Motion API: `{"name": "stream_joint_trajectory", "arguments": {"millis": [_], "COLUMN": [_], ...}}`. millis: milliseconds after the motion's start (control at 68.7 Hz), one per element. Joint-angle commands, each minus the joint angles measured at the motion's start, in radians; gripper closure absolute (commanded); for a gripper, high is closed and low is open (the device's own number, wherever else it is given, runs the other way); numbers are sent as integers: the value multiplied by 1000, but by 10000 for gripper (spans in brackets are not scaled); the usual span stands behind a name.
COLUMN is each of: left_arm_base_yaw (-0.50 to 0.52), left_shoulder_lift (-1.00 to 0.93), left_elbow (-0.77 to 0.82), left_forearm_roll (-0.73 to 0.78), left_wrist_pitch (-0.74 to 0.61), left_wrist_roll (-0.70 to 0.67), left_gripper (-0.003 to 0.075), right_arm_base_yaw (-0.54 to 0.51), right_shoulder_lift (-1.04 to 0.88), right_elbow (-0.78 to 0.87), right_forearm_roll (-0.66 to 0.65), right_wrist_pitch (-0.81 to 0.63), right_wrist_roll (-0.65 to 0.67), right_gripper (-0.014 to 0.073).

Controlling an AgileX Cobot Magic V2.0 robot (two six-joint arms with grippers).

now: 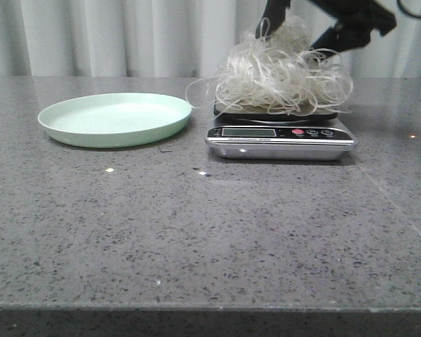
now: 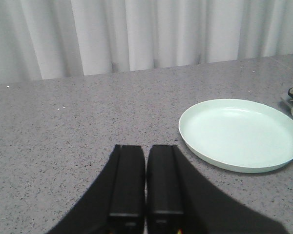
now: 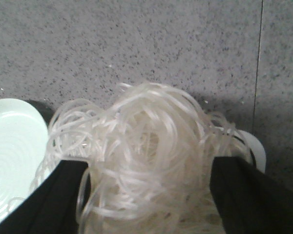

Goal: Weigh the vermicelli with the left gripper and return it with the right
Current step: 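Lower the right gripper onto the vermicelli on the scale and grasp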

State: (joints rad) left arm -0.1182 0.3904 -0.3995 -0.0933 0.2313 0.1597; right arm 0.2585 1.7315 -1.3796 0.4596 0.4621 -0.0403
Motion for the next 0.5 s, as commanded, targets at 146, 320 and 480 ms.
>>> {"name": "stream_joint_trajectory", "arguments": {"millis": [146, 320, 480], "left_arm_base_yaw": [1, 1, 1], "left_shoulder_lift": [5, 5, 5], "left_elbow": [-27, -27, -27], "left_forearm_roll": [-11, -11, -11], "left_wrist_pitch": [-80, -80, -80], "left_wrist_roll": [-9, -9, -9], "left_gripper": [583, 583, 583], "right_arm_base_yaw": [0, 0, 0], "right_shoulder_lift": [-18, -33, -77], "right_elbow": [-38, -38, -38], "right_forearm_roll": [9, 9, 9], "right_wrist_pitch": [-19, -22, -36], "right_wrist_roll": [-13, -13, -14], "right_gripper": [167, 432, 444]}}
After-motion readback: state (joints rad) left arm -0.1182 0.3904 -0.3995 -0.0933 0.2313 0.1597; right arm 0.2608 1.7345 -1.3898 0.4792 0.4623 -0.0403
